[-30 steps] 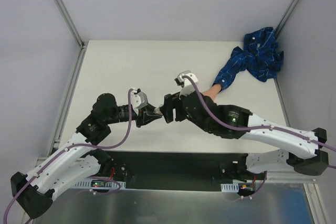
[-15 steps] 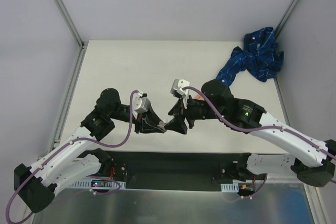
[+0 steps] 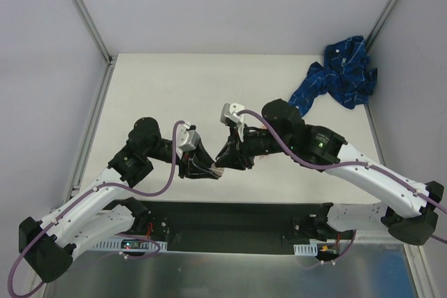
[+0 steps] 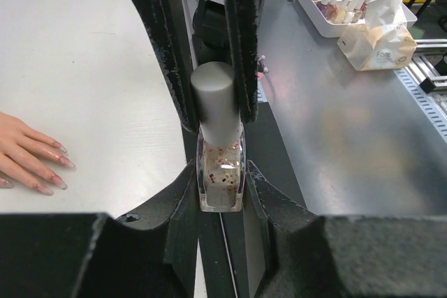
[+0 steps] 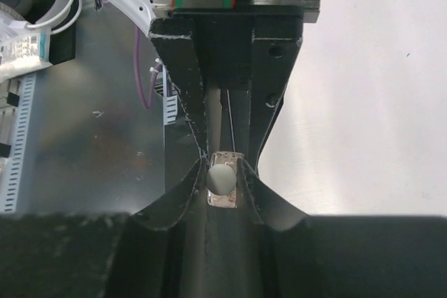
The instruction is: Paint the nails
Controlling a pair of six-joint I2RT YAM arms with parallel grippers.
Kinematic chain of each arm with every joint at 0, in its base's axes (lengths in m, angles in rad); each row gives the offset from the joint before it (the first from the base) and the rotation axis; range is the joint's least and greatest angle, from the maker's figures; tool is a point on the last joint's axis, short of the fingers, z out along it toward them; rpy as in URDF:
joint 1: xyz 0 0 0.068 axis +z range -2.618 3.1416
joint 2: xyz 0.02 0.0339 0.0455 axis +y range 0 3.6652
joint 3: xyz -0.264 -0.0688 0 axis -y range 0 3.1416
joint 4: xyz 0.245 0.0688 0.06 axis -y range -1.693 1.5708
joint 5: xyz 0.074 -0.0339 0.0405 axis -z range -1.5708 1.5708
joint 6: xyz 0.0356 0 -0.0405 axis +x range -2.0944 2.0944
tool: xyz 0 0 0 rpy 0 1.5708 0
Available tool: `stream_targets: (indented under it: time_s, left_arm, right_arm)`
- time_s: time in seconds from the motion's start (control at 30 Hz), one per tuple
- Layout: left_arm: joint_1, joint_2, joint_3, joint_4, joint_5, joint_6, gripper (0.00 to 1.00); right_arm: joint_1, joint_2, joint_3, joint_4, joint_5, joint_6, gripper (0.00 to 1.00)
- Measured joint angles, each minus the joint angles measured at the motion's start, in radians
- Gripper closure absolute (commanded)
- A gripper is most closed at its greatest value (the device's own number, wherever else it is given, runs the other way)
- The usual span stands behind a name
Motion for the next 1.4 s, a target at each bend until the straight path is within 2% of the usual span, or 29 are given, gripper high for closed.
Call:
stream_targets:
  time_s: [0.13,0.17,0.33,0.43,0.5,0.6,0.67,0.77,0.8,0.83,0.9,0.93,1.0,1.03,1.13,1.27,1.4]
  left_arm:
    - [0.000,-0.001,0.000,0.000,-0.001,0.000,1.00]
    - [0.000,-0.004,0.000,0.000,-0.005,0.000,1.00]
    - [0.000,-0.048,-0.017,-0.025,-0.096,0.011,1.00]
    - [0.000,-0.083,-0.029,-0.050,-0.180,0.027,1.00]
    - [0.000,-0.101,-0.037,-0.068,-0.253,0.038,1.00]
    - [-0.005,-0.119,-0.046,-0.095,-0.384,0.056,1.00]
    - [-0.011,-0.118,-0.046,-0.117,-0.463,0.074,1.00]
    - [-0.011,-0.114,-0.046,-0.159,-0.551,0.090,1.00]
    - [-0.010,-0.110,-0.046,-0.167,-0.566,0.092,1.00]
    - [-0.010,-0.106,-0.046,-0.174,-0.581,0.094,1.00]
    - [-0.011,-0.103,-0.046,-0.178,-0.594,0.099,1.00]
    - [-0.011,-0.103,-0.046,-0.173,-0.596,0.102,1.00]
    - [-0.011,-0.103,-0.045,-0.156,-0.597,0.106,1.00]
    - [-0.011,-0.102,-0.044,-0.146,-0.596,0.107,1.00]
    - [-0.010,-0.093,-0.033,-0.127,-0.569,0.107,1.00]
    - [-0.010,-0.082,-0.023,-0.111,-0.499,0.107,1.00]
    - [-0.010,-0.059,-0.008,-0.105,-0.390,0.097,1.00]
  right_arm:
    - [-0.006,0.000,-0.005,0.011,-0.010,0.012,0.92]
    - [-0.008,0.000,-0.010,0.018,-0.011,0.017,0.99]
    - [-0.011,-0.031,-0.089,0.127,0.016,0.074,1.00]
    - [0.003,-0.062,-0.152,0.210,0.086,0.114,1.00]
    - [0.061,-0.072,-0.173,0.239,0.256,0.142,1.00]
    - [0.222,-0.029,-0.139,0.192,0.747,0.315,1.00]
    - [0.307,0.042,-0.079,0.143,1.010,0.423,1.00]
    - [0.352,0.159,-0.006,0.097,1.232,0.526,0.98]
    - [0.354,0.179,0.003,0.090,1.261,0.542,0.95]
    - [0.355,0.194,0.009,0.086,1.284,0.558,0.85]
    - [0.356,0.200,0.011,0.080,1.300,0.565,0.73]
    - [0.356,0.197,0.011,0.081,1.300,0.564,0.61]
    - [0.357,0.187,0.011,0.077,1.281,0.542,0.51]
    - [0.359,0.177,0.010,0.069,1.262,0.513,0.41]
    - [0.364,0.132,0.010,0.048,1.215,0.441,0.31]
    - [0.325,0.019,0.005,0.031,1.081,0.306,0.28]
    - [0.206,-0.084,-0.024,0.048,0.826,0.190,0.37]
